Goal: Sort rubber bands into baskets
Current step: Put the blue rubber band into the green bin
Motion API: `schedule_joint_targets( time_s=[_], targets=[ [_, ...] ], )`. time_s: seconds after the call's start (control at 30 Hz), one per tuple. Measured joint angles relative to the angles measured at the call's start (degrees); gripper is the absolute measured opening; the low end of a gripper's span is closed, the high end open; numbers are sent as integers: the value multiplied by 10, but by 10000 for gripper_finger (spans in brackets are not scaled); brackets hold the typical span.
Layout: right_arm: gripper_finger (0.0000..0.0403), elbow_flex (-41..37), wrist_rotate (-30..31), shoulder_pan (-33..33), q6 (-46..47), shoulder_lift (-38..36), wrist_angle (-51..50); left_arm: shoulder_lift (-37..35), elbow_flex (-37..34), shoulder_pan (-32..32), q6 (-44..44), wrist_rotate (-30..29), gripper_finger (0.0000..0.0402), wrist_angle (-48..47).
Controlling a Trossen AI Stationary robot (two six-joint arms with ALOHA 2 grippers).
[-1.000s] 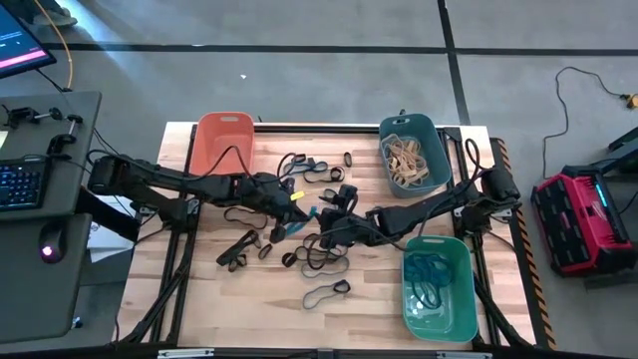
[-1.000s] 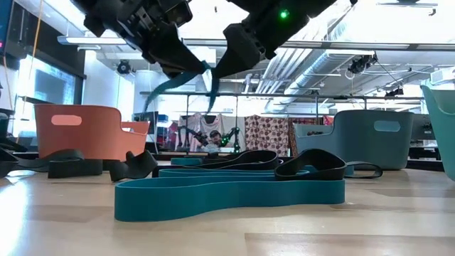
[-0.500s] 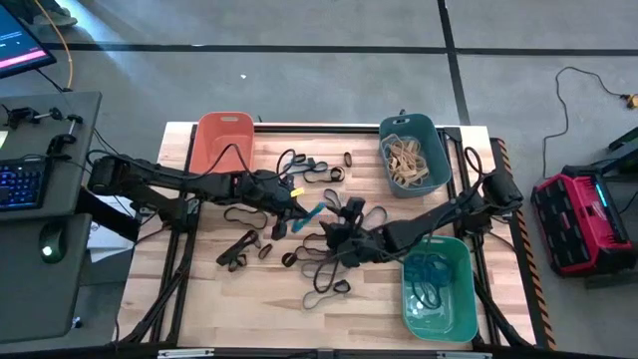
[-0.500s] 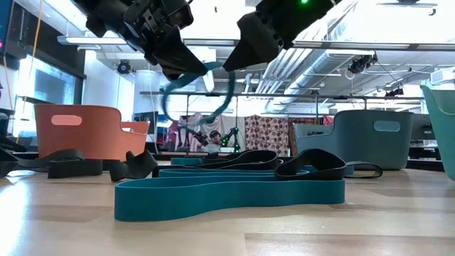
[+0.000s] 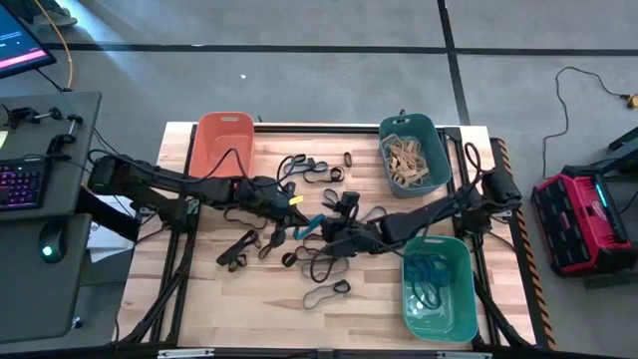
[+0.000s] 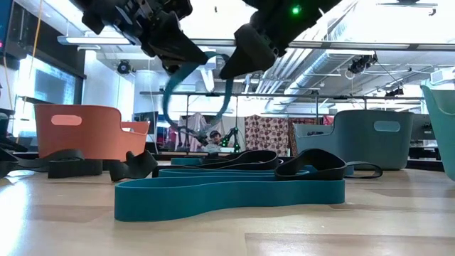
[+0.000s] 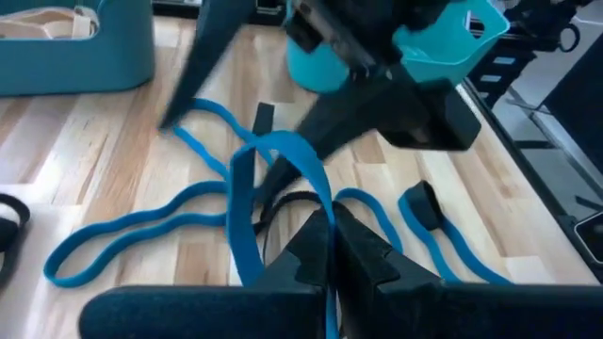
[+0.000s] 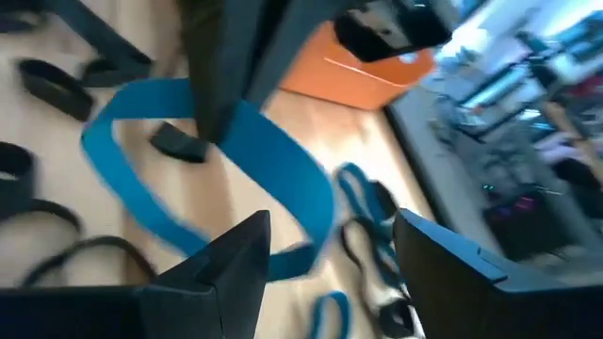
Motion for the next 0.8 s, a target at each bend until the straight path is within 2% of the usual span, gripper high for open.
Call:
schedule_joint_targets(
  time_s=[0.07,0.17,0.4,0.43,0.57,0.7,0.8],
  targets=[
    [204,0,-29,-7,0,0,11,0,0,-2,0,0,0,1],
    [171,0,-34,-11,-7,0,19,0,0,-2,-4,0,0,1],
    [23,0,-32,-12,-41,0,25,0,0,-3,-7,0,1,-1],
    [12,0,-32,-12,-44,0,25,0,0,-3,-10,0,2,-1],
    [17,0,-33,-12,-41,0,24,0,0,-3,-5,0,12,-2],
    [3,0,-37,-8,-38,0,22,0,0,-3,-5,0,21,-2],
    [3,0,-12,4,-39,-4,9,0,0,-3,-4,0,29,-2]
  ],
)
